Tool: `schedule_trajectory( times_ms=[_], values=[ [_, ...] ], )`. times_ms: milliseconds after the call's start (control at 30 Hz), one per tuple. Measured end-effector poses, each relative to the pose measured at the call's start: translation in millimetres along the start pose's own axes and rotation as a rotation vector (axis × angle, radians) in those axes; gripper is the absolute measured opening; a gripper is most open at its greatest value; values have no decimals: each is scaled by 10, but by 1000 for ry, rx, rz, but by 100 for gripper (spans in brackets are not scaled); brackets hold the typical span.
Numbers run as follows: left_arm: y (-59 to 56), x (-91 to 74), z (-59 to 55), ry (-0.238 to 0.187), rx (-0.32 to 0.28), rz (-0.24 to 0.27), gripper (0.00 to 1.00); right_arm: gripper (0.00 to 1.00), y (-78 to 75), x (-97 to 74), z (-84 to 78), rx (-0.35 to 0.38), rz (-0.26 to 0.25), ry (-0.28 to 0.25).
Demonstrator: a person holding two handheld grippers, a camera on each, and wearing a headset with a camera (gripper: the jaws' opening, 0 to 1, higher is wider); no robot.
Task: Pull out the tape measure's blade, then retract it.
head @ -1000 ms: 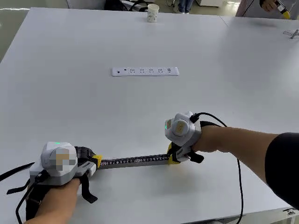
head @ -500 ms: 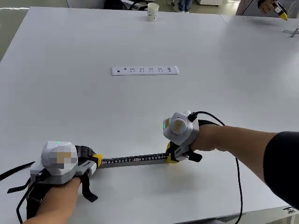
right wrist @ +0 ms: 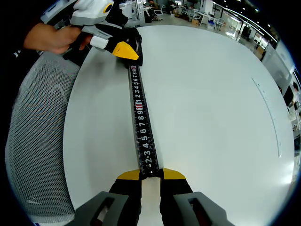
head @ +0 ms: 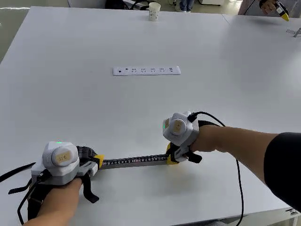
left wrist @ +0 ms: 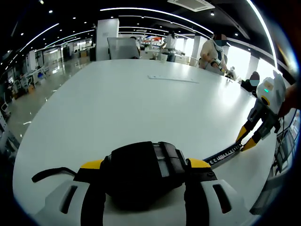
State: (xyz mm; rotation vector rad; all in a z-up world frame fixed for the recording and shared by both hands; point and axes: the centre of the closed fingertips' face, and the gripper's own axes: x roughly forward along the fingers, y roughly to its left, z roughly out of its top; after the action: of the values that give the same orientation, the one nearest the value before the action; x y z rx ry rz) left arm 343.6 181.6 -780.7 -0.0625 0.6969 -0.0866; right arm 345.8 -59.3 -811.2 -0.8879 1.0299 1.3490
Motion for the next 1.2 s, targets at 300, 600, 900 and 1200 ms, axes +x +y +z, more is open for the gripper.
schedule_trajectory(
  times_ms=[300, 600, 900, 1200],
  values=[
    [-1, -3, 4, 2, 0, 0, 64, 11, 18, 0, 29, -2, 0, 0],
    [4, 0, 8, 1, 1, 0, 64, 11, 33, 2, 65, -3, -1, 5],
    [1, 3, 7, 1, 5, -4, 64, 11, 42, 10, 95, -13, -7, 16],
    [3, 12, 7, 4, -5, -11, 63, 11, 41, 18, 110, -33, -3, 20]
  ],
)
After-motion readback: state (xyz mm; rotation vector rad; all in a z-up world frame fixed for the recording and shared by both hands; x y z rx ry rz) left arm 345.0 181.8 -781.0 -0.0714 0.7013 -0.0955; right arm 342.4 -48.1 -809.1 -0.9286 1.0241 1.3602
